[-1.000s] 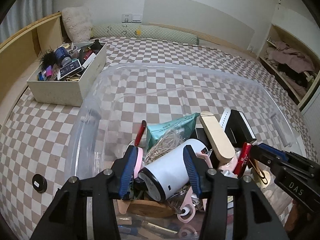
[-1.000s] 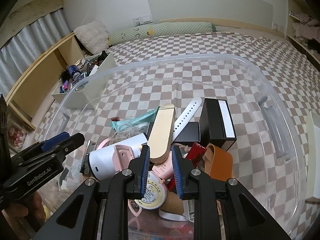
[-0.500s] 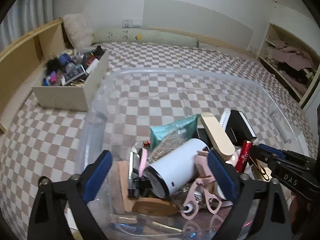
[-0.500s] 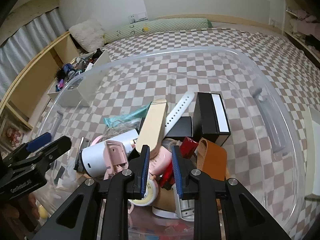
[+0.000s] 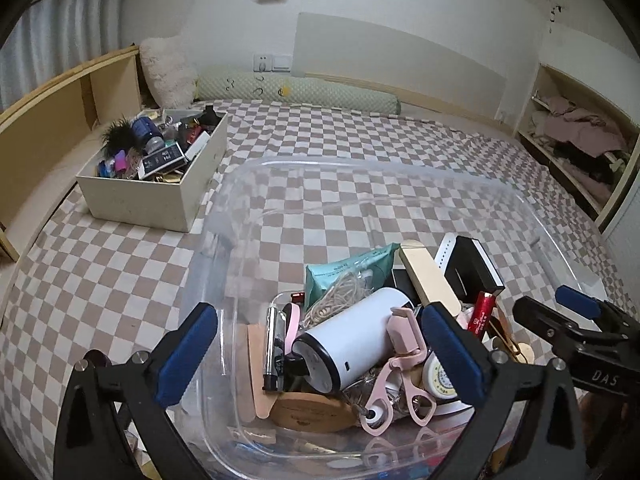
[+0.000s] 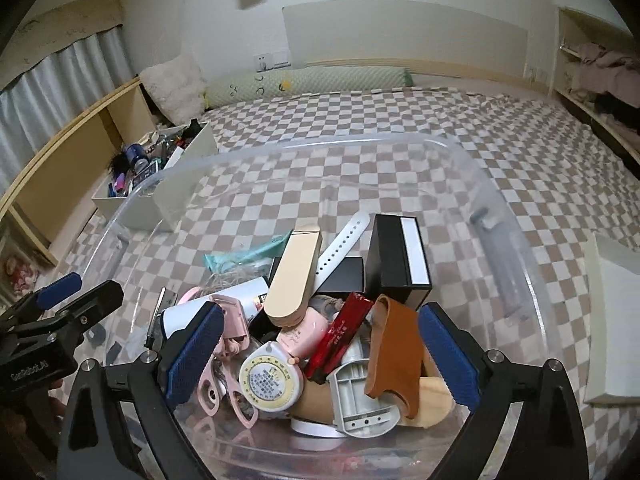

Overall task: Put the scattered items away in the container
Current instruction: 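Withdraw both open grippers from the container back over the scattered items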

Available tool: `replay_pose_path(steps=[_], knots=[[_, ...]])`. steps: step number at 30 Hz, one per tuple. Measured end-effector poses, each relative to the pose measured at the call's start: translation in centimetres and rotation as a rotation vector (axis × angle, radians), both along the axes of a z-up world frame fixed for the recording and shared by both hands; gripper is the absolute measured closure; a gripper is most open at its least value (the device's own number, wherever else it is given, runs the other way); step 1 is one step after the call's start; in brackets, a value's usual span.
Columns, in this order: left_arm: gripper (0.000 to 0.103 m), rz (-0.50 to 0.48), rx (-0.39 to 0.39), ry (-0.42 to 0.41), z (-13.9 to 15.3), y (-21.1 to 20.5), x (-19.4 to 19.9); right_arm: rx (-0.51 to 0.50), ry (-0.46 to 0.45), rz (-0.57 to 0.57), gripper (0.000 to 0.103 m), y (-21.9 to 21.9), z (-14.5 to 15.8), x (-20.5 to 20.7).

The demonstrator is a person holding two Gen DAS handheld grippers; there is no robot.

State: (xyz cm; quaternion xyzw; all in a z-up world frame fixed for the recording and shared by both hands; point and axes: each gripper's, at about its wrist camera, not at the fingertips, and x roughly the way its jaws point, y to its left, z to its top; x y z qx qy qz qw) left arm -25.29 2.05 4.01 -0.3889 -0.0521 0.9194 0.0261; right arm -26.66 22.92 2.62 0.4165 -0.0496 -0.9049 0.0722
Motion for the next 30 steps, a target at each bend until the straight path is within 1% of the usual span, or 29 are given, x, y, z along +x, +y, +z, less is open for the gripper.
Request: replay_pose_path(steps=[1,7,15,20,25,27,30], knots=[[0.000,0.001,0.000,0.005,0.1,0.0,0.2,-0.004,0.004,-0.002,0.000,0.2,0.1,0.1],[0.000,0.007,0.004,0.036,1.0,-0.2,1.3,-0.015,0.025,-0.021,0.000,1.0,0.9,0.8],[0.000,-0.003,-0.024,0.078,1.8,-0.2,2.9,-0.017,0.051,-0.022,0.000,1.0,2.2,2.2],[0.000,-0.019,-0.030,0.116,3.0,-0.1,4.6,-0.017,0.078,0.000,0.000,0.8,3.7,3.6],[0.000,-0.037,0.018,0.156,4.7,-0.6,6.9,-0.011,0.116,0.026,0.000,0.6,5.4,5.5],[0.000,-0.048,0.018,0.168,5.2,-0.8,7.7,-0.004,0.128,0.038,0.000,0.7,5.9,6.2],[0.000,-0.056,-0.010,0.194,5.9,-1.1,9.0,0.030,0.143,0.063,0.000,0.4,6.4,7.4]])
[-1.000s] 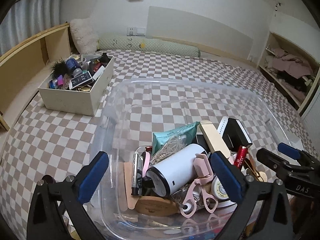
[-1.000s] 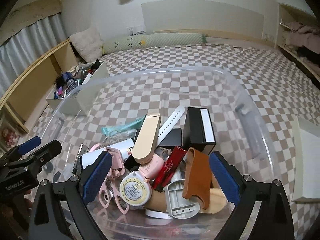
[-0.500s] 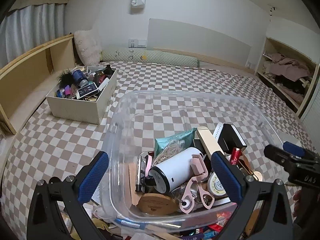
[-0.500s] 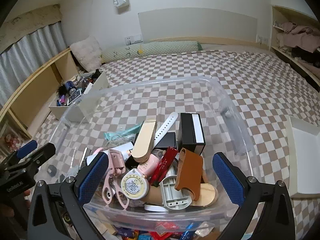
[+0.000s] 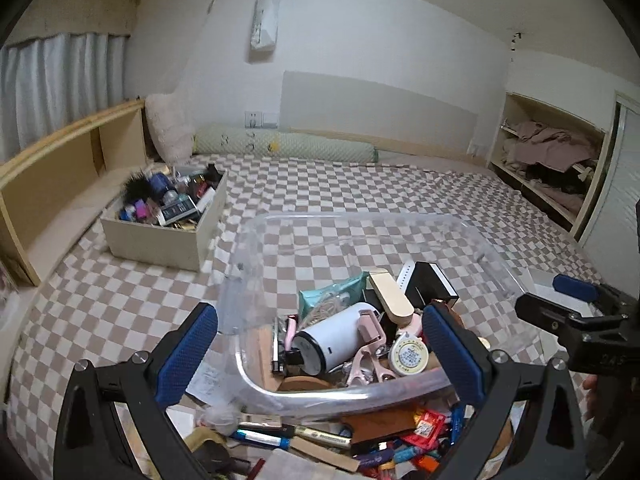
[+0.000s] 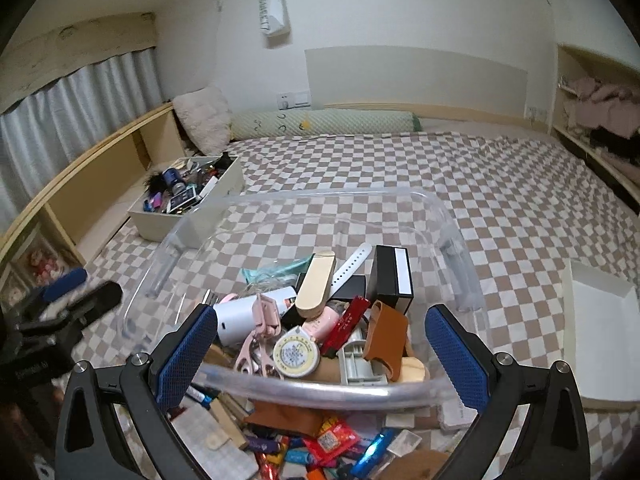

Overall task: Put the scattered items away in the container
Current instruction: 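Withdraw both open grippers from the container back over the scattered items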

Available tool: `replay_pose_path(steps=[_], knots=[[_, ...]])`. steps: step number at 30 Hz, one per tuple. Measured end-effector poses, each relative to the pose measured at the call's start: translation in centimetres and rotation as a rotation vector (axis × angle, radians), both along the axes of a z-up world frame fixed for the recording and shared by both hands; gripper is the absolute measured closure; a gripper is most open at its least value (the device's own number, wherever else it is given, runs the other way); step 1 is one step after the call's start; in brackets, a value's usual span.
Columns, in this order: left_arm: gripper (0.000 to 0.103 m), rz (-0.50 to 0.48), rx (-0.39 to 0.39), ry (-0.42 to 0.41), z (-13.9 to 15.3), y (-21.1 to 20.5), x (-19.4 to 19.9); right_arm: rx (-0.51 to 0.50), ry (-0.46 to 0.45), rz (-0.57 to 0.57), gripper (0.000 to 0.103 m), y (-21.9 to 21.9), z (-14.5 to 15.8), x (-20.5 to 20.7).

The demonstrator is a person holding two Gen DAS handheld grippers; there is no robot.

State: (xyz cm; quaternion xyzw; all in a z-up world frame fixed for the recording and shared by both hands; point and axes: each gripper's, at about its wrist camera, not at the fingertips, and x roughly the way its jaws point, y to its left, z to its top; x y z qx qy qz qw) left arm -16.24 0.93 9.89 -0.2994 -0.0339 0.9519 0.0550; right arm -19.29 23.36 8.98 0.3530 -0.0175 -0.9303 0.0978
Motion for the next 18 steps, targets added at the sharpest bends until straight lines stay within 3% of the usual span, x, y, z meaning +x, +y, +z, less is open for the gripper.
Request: replay_pose_path(steps=[6,12,18], knots=[[0.000,-0.040,-0.057,0.009,0.4,-0.6,2.4,0.070,0.012,0.031,0.000,0.3,-0.5,2.3],[0.000,-0.049,-0.093,0.041,0.6,-1.5,4.9,0.026,-0.028,0.038,0.000,1.7,-2.0,4.3],[0.000,-0.058,-0.147,0.077,0.6,-2.1,7.2,0.024,0.027,0.043,0.000,2.4,-2.8,6.5]])
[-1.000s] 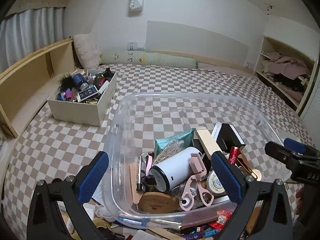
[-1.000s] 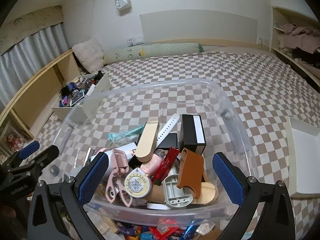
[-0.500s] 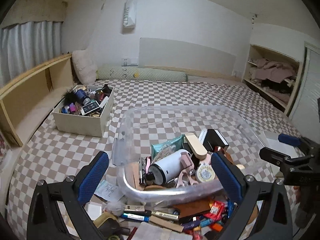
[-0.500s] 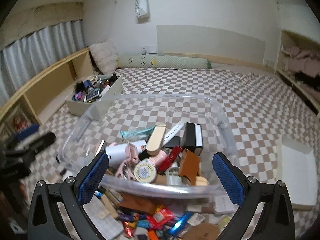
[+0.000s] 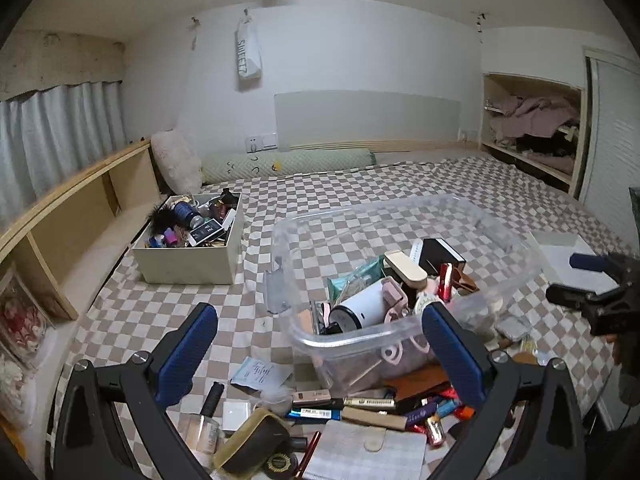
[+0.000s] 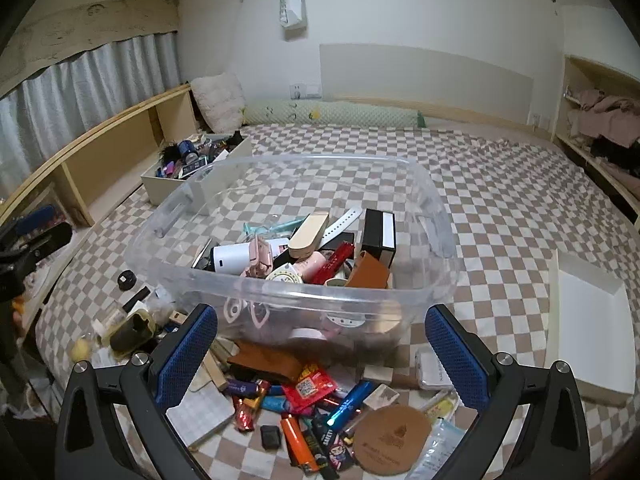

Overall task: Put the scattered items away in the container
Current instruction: 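Withdraw both open grippers from the container back over the scattered items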

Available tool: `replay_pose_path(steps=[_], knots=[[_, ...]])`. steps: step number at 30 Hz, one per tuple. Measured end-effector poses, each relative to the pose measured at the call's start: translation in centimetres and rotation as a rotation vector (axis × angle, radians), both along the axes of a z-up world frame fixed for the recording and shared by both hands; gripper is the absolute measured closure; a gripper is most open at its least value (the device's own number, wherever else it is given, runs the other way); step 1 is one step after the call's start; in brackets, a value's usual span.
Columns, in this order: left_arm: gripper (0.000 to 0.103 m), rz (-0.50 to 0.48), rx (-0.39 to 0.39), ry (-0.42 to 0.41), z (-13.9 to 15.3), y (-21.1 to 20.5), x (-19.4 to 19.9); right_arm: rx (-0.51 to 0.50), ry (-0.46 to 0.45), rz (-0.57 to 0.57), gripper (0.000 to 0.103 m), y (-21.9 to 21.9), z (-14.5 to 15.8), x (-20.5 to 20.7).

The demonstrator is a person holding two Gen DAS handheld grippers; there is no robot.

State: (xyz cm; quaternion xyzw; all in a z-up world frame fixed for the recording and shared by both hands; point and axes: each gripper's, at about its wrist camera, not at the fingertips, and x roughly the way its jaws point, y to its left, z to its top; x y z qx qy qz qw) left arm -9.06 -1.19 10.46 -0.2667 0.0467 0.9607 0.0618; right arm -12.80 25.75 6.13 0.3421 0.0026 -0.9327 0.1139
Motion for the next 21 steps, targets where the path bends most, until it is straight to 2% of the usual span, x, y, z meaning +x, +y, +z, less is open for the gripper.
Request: replay_pose_path(steps=[5,9,14,21], knots=[[0.000,-0.027,-0.005,-0.017,-0.6,-0.4,1.2,-0.045,0.060,0.002,0.000,0.6,0.2,1.3],[0.000,-0.052,-0.013,-0.067,-1.7,-0.8,1.7,-0.023,0.066,0.030,0.000,0.3,0.2,2.5],[0.000,-0.096,0.002,-0.196,-4.0,-1.0,1.9,0.018,0.018,0.073,0.000,-0.2,-1.4,4.0],[0.000,-0.088,0.036,-0.304,-6.5,-2.4,2.0,0.032,-0.113,0.094,0.000,0.2,-4.9,5.3]])
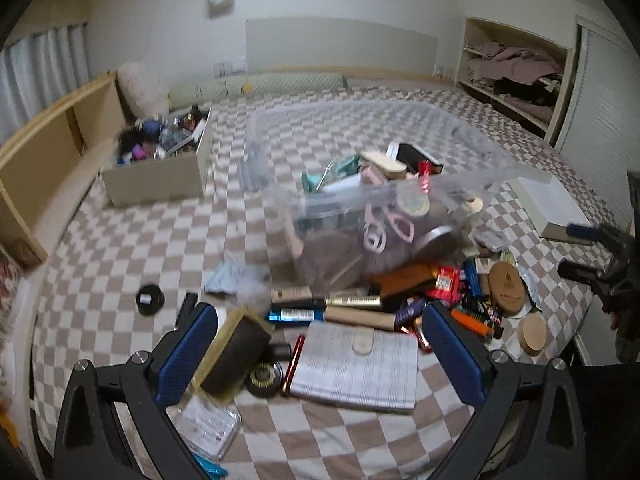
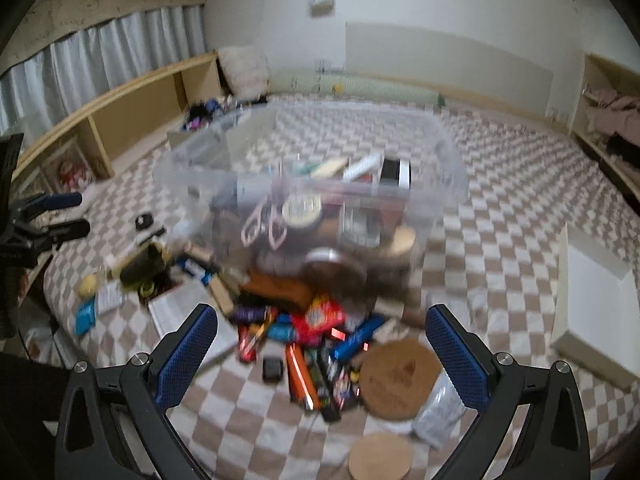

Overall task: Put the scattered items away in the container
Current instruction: 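Withdraw both open grippers from the container back over the scattered items, then lower the right gripper onto the light wooden round coaster and close it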

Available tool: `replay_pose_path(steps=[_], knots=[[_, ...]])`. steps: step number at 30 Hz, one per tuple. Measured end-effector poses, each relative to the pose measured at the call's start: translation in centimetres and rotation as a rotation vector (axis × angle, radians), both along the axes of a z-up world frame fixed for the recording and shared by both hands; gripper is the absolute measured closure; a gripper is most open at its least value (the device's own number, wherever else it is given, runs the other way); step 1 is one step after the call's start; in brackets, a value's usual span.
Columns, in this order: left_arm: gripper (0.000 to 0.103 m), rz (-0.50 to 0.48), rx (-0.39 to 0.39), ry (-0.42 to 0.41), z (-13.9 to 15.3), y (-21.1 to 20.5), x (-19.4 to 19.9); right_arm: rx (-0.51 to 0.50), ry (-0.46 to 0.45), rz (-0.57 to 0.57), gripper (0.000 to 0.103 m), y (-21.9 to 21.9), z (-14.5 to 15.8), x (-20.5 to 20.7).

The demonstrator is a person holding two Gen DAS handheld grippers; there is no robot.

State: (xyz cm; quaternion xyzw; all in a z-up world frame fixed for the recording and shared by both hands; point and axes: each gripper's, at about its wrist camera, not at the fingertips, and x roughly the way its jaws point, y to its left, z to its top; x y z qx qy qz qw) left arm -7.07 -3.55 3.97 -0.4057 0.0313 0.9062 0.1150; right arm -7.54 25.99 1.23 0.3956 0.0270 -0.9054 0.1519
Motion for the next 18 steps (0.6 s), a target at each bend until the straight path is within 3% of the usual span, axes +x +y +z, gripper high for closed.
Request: replay_pose_path(steps=[9,18], knots=[[0.000,0.054,0.017,-0.117,-3.1,-2.3,-0.5,0.049,-0.145,-0.036,0.000,2.1,-4.8,1.9],[0.000,-0.007,-0.016,-0.232,-6.9,-0.5,0.0,0.076,-0.276,-0.095,0.000,4.9,-9.5,2.4]])
